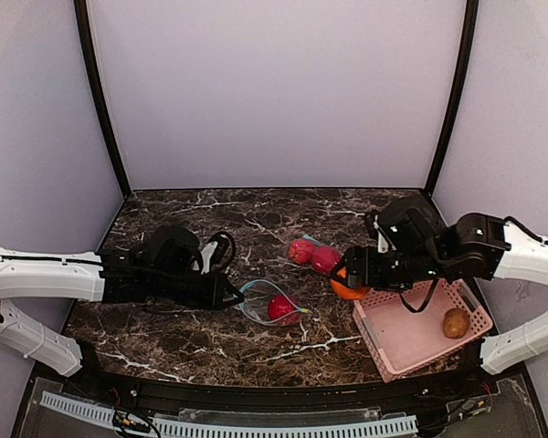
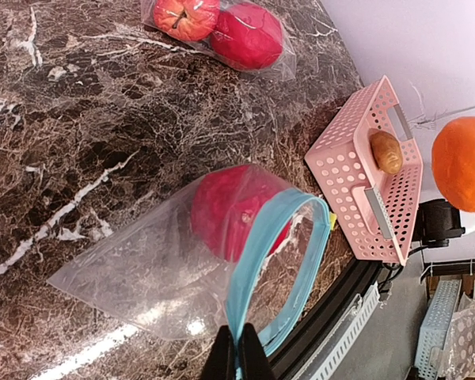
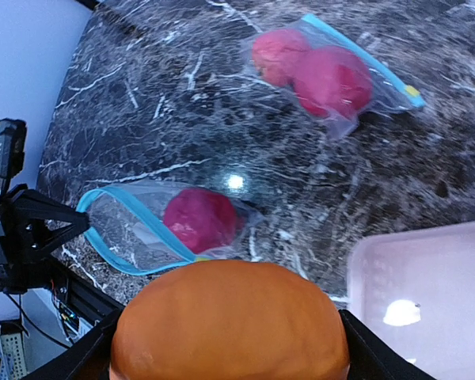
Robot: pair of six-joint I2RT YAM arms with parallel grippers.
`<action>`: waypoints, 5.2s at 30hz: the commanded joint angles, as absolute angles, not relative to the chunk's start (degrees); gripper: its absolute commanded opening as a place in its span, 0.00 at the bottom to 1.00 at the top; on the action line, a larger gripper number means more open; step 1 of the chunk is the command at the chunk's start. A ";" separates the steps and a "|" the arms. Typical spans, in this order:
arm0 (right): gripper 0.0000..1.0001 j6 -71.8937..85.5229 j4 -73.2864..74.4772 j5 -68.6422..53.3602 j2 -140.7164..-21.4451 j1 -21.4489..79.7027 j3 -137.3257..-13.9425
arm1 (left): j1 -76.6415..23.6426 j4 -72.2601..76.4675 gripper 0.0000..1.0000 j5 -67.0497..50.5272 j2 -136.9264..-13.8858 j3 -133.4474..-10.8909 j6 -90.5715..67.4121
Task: Place the food in the zip-top bag and seal the zipper
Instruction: Place the fake fruit in the zipper food storage bag, then adjust the fake fruit in the zipper food storage bag.
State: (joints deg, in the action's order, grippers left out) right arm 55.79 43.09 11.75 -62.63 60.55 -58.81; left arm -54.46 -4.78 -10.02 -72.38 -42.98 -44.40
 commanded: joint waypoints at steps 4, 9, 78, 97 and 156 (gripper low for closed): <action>0.62 46.33 24.69 12.88 -78.20 68.32 -66.33 | -53.94 -5.15 0.01 -9.46 -73.76 -42.97 -44.25; 0.63 44.31 19.61 13.28 -87.45 71.28 -70.89 | -53.89 -5.35 0.01 -9.15 -73.78 -42.69 -44.17; 0.90 24.35 15.55 15.62 -100.15 68.94 -71.10 | -52.11 -5.22 0.01 -11.28 -74.38 -40.98 -42.25; 0.70 14.62 7.60 6.44 -105.72 64.44 -69.78 | -52.03 -7.98 0.01 -9.69 -74.89 -43.64 -41.06; 0.76 24.58 10.28 0.26 -104.97 61.96 -69.98 | -49.85 -2.89 0.01 -14.91 -73.90 -39.76 -44.78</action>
State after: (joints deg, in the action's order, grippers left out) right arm 24.93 11.79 0.91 -102.37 61.98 -67.46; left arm -50.00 -3.90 -12.71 -74.00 -39.90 -44.82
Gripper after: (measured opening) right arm 0.761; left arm 0.012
